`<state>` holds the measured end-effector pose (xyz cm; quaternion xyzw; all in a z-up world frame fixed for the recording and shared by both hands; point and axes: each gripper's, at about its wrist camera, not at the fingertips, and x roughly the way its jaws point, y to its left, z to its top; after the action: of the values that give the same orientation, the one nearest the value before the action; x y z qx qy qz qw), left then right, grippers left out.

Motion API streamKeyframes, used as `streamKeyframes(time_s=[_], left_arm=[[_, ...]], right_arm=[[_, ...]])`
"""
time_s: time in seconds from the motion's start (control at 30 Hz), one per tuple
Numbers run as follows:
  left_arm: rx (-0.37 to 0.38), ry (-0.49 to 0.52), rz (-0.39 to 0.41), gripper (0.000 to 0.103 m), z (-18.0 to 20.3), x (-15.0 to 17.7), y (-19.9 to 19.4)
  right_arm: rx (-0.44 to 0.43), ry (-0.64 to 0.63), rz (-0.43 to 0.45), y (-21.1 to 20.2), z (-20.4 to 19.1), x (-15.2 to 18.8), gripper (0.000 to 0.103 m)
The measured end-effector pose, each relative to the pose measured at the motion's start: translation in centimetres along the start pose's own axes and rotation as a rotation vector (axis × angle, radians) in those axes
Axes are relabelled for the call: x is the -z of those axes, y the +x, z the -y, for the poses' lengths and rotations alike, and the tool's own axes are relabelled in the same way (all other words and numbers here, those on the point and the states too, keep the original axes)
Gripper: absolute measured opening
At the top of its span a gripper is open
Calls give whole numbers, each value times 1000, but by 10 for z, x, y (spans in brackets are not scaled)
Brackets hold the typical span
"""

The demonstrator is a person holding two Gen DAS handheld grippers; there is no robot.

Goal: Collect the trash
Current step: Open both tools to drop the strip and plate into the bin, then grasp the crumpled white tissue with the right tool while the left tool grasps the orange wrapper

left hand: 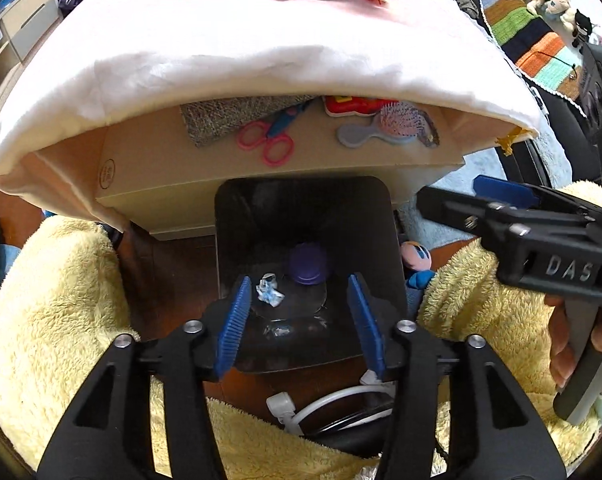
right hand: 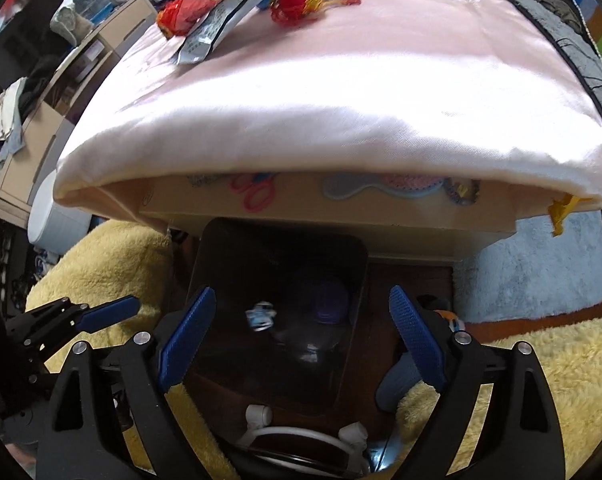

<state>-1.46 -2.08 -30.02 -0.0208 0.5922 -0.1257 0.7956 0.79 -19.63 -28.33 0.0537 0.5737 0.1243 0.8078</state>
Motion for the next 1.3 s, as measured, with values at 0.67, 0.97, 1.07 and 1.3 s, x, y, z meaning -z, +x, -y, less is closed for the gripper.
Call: streamKeyframes(time_s=[0.67, 0.97, 1.07, 1.3], left_arm=[[-140, 0, 203, 88, -12, -64, -78], [-158, -1, 283, 88, -15, -112, -97], [-162, 16, 302, 88, -15, -124, -100], [-159, 36, 326, 78, -17, -156, -95]], right_arm=[[45, -10, 248, -79, 21, -65, 89], [-38, -46, 296, -79, 2, -120, 63], [-47, -66, 309, -77, -5, -136, 51], [-72, -99, 291, -60, -17, -166, 31]])
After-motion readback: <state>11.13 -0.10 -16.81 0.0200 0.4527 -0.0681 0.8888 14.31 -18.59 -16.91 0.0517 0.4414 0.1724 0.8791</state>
